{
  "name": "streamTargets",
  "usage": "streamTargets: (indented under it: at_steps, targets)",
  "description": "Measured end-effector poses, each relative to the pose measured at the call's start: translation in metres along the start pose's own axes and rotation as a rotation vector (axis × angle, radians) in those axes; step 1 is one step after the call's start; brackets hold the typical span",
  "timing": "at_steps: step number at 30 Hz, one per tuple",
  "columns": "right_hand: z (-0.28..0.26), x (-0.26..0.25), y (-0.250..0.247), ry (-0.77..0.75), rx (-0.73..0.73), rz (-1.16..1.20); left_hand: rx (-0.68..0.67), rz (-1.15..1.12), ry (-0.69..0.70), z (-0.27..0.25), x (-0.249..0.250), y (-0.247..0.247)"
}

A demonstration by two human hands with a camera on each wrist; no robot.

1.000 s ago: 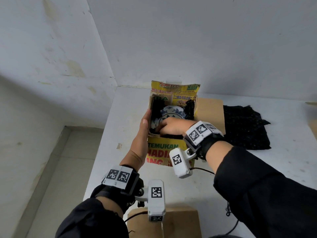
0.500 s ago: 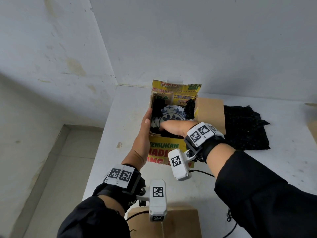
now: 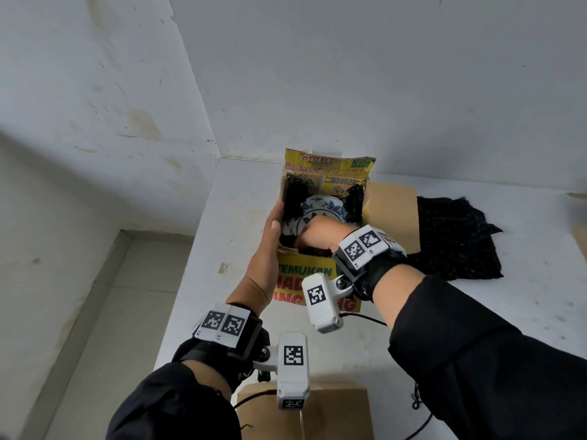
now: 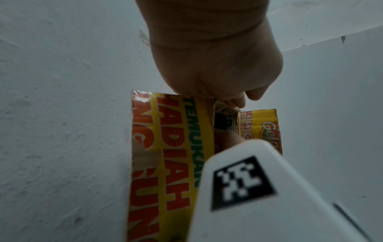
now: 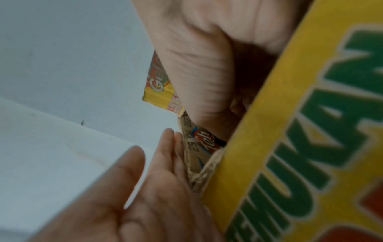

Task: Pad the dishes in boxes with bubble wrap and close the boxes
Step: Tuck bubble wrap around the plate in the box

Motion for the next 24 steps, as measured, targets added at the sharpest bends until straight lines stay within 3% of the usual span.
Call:
streamTargets:
  at_steps: [8, 11, 14, 18, 24]
  targets:
    - [-0.018, 0.000, -0.010, 0.225, -0.185, 0.421, -0.020, -0.020, 0.010, -0.002, -0.001, 0.001]
    - [-0.026, -0.005, -0.009, 0.190, -0.253, 0.523, -0.020, -0.010, 0.001, -0.002, -0.002, 0.001]
    - [-0.028, -0.004, -0.003, 0.113, -0.237, 0.437, -0.025, -0.011, -0.002, -0.001, -0.001, 0.001]
    - [-0.037, -0.006, -0.003, -0.012, -0.022, 0.171, -0.023, 0.050, 0.043, -0.003, 0.002, 0.001]
    - [-0.053, -0.006, -0.011, -0.178, -0.059, 0.072, -0.013, 0.157, 0.061, -0.003, 0.010, -0.001]
Point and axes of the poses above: each hand's wrist, its own z-axis towards the middle knuckle, its own y-axis out of the palm, x = y × z, the point moved 2 cm from there along z, towards the middle knuckle, and after that the axes turned 13 degrees about x, right-handed, at the moved point
